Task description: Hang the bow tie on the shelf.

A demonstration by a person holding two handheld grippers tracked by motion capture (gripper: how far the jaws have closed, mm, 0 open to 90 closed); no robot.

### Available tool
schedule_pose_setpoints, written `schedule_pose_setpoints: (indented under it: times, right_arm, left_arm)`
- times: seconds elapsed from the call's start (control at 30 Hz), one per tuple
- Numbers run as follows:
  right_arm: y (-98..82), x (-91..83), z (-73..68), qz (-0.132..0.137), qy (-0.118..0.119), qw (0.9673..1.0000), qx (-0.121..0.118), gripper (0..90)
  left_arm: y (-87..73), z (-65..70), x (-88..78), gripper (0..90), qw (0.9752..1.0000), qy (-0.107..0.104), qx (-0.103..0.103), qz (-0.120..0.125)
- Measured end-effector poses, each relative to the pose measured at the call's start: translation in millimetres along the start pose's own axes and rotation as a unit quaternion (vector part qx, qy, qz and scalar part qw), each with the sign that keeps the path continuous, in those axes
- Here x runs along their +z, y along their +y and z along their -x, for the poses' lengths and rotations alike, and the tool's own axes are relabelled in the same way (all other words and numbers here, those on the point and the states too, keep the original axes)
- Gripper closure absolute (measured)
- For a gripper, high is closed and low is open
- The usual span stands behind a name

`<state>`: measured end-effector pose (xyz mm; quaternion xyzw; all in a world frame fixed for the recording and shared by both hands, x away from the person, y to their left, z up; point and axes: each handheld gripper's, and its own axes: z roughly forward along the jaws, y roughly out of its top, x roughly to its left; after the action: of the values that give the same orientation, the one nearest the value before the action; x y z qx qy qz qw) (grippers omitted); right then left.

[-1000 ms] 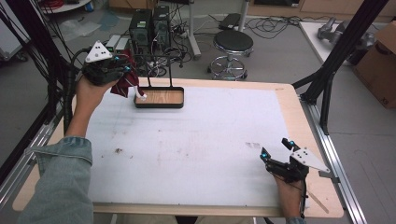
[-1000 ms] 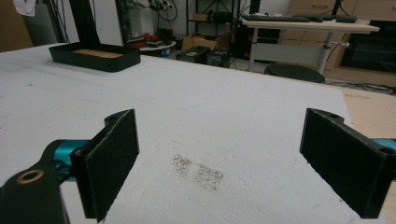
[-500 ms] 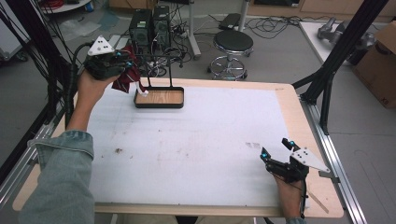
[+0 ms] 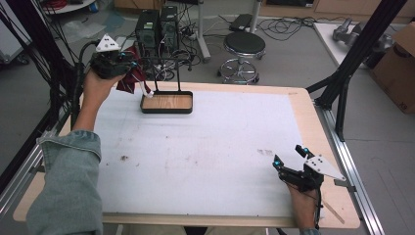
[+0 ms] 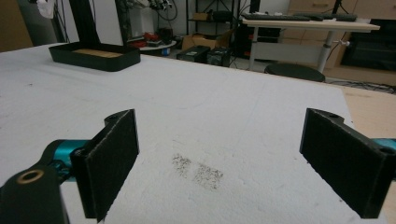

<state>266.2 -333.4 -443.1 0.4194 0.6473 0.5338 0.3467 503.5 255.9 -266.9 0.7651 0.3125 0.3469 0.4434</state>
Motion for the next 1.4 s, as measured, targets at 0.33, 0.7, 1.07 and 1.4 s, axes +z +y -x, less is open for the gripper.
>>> schedule_pose_setpoints:
  times: [0.33, 0.7, 1.07, 1.4]
  right_arm:
    - [0.0, 0.0, -0.2, 0.0, 0.002, 1.0, 0.0, 10.8]
    - [0.0, 0.2, -0.3, 0.0, 0.001, 1.0, 0.0, 10.8]
    - [0.0, 0.0, -0.3, -0.001, 0.002, 1.0, 0.001, 10.8]
    - [0.0, 0.0, -0.3, 0.0, 0.002, 1.0, 0.0, 10.8]
  left_arm:
    - [-9.1, -9.0, 3.7, 70.5, 0.9992, 0.025, -0.014, -0.028]
    - [-25.8, -15.4, 4.3, 70.5, 0.9976, 0.041, -0.029, -0.048]
    - [-41.6, -10.0, 18.5, 70.1, 0.9959, 0.049, -0.038, -0.065]
    - [-49.2, -3.5, 33.7, 69.8, 0.9955, 0.048, -0.04, -0.072]
